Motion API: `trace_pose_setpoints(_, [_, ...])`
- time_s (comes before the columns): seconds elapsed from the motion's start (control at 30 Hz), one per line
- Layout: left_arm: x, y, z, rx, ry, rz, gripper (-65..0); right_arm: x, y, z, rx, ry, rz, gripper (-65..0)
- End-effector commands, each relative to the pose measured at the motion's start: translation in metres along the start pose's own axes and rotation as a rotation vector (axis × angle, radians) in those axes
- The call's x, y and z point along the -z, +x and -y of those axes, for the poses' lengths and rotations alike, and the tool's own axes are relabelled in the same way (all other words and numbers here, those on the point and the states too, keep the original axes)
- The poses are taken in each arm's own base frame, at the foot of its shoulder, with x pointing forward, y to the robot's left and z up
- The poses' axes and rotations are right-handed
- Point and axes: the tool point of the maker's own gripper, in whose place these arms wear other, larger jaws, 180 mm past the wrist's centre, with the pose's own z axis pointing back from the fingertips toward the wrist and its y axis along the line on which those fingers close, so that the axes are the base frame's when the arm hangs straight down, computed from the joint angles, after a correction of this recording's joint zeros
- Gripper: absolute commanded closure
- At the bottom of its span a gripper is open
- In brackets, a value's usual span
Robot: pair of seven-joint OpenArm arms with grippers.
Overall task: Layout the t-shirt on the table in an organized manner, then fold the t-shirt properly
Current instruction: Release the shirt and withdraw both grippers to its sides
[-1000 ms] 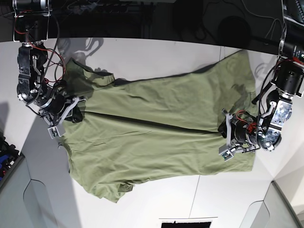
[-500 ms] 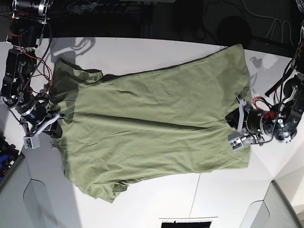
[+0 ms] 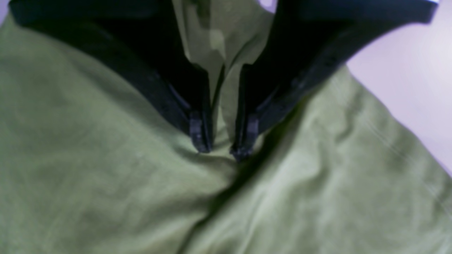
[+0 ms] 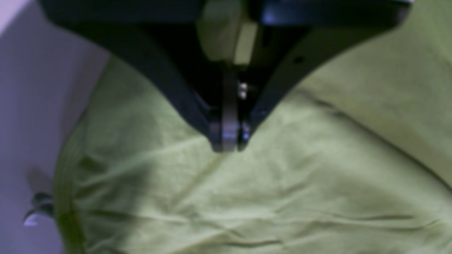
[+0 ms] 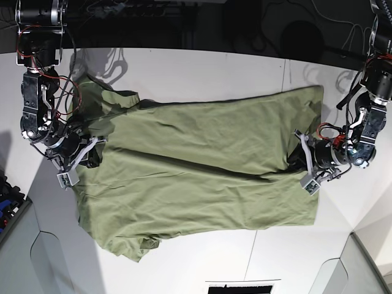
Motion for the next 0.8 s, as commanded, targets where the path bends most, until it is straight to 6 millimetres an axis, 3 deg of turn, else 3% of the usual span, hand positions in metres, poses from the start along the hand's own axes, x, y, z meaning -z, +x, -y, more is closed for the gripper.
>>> trace_pose_setpoints(0.0, [0.002, -0.034, -0.011, 0.030, 0.070, -0.166, -16.0, -0.004, 0.015, 0.008, -0.016, -0.014, 0.028, 0.0])
trace_pose_setpoints(0.17, [0.004, -0.009, -0.041, 0.051, 0.168, -0.143, -16.0, -0.004, 0.008, 0.005, 0.007, 0.003, -0.017, 0.0])
trace_pose_setpoints(0.4, [-0.009, 0.015, -0.072, 0.051, 0.228, -0.112, -16.0, -0.005, 0.003, 0.003, 0.045, 0.019, -0.032, 0.0])
trace_pose_setpoints(0.57, [-0.018, 0.032, -0.069, -0.026, 0.186, -0.039, -16.0, -0.019, 0.023, 0.029, 0.089, -0.038, 0.044, 0.0])
trace_pose_setpoints(0.77, [-0.058, 0.055, -0.078, -0.047, 0.178, 0.034, -16.0, -0.055, 0.057, 0.057, 0.158, -0.049, 0.171, 0.0])
